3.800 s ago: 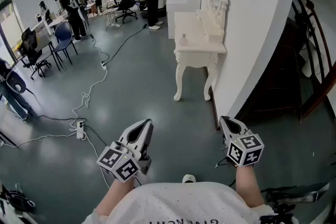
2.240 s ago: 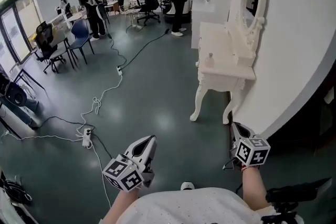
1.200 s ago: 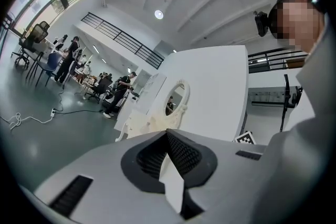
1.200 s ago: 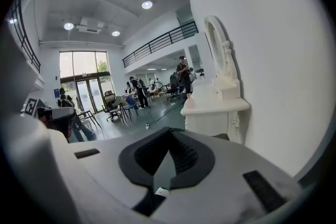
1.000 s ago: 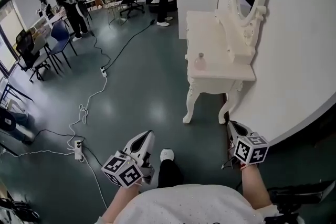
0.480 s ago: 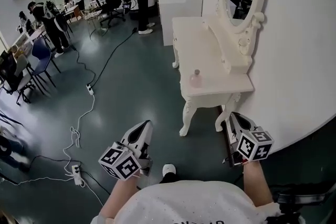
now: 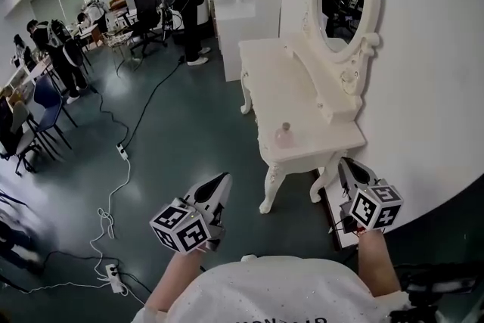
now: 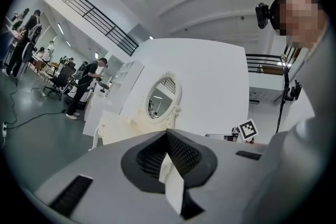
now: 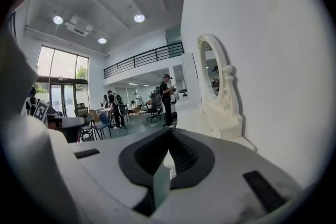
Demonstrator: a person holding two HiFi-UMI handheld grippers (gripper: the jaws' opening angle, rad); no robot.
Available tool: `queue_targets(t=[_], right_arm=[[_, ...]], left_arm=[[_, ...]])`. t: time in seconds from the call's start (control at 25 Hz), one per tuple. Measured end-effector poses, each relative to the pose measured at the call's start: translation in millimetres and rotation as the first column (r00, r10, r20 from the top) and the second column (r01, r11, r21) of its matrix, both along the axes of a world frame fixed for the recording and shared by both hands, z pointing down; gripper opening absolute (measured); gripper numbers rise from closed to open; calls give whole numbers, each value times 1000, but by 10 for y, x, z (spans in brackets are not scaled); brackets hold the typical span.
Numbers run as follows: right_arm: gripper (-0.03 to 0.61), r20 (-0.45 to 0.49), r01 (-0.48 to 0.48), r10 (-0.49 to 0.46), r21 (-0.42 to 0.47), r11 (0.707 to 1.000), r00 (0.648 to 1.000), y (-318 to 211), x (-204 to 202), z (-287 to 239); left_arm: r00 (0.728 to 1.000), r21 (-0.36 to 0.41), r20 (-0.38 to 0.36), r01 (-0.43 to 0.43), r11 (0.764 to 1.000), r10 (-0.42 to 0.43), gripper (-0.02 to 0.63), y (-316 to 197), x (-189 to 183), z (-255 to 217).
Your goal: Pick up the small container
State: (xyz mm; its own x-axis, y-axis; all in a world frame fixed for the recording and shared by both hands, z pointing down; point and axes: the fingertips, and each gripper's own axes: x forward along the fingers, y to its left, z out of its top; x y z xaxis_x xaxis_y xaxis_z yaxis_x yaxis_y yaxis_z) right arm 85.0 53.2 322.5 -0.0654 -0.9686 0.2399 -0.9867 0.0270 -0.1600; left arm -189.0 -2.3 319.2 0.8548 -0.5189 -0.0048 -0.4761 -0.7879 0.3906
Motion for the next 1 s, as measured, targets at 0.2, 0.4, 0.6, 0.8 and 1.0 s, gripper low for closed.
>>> queue_targets(t=[0.2,0.4,0.6,0.8,1.0], right_arm=[[0,22,-21,21,15,1000,1000,-286,14,-43],[0,28,-30,30,-3,1000,999,-550,-18,89],[0,75,-34,35,-10,999,997,-856,-108,253],[0,100,-35,40,-47,998,994,-1037,-212,460],[0,123,-10,19,-74,997,992,-1187,-286,649]], left_arm=[[1000,-1,-26,-12,1000,12,0,-322,50,-39],[999,-7,-27,-35,999,35,0,-598,75,-12],[999,-24,-2,-52,998,52,0,-818,29,128],[999,-19,-17,-48,999,47,0,-961,-9,189],[996,-53,-24,-90,995,89,0,-1002,151,387]])
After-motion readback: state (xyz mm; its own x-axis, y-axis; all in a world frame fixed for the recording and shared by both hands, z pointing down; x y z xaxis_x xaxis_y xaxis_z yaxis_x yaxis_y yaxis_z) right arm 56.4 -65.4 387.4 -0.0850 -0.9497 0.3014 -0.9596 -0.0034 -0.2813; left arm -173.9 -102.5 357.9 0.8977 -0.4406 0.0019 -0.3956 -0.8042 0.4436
